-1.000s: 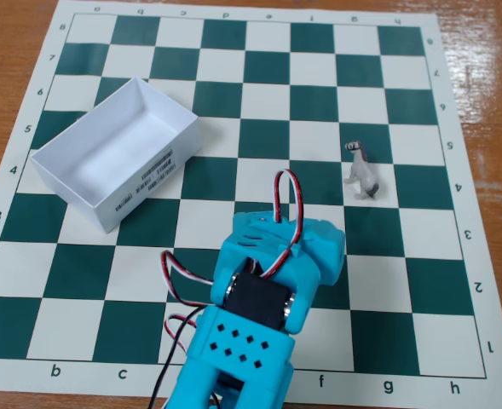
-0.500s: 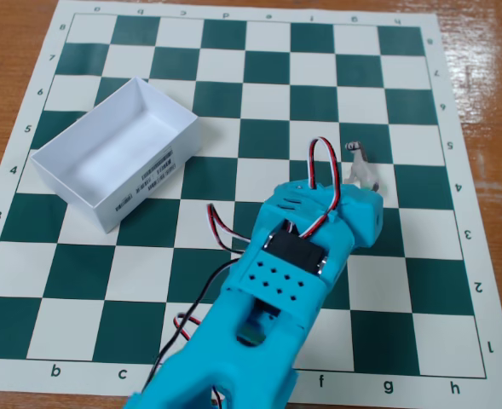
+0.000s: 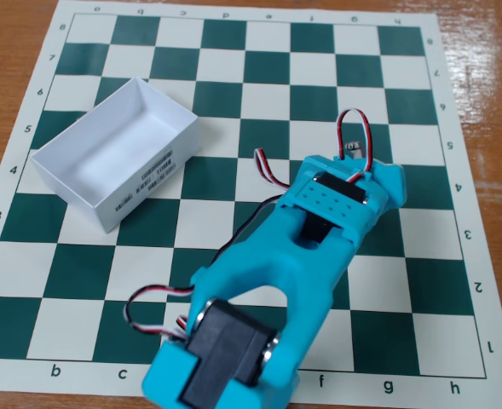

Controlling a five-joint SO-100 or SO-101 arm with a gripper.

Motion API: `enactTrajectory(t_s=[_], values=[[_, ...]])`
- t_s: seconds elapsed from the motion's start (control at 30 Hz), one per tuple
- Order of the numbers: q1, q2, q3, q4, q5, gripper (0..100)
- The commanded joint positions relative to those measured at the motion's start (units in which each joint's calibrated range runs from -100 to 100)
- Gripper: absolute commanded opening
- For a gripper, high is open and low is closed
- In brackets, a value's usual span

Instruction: Grab the toy horse and put it in the box.

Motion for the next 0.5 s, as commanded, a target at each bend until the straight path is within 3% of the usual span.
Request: enactTrajectory(t_s=[0.0, 0.17, 0.47], values=[[0.1, 4.8, -7.3, 0.7, 0.3, 39], [-0.9, 11.0, -16.2, 7.3, -0.1, 39], [-1.0, 21.6, -27.0, 8.7, 0.6, 39]])
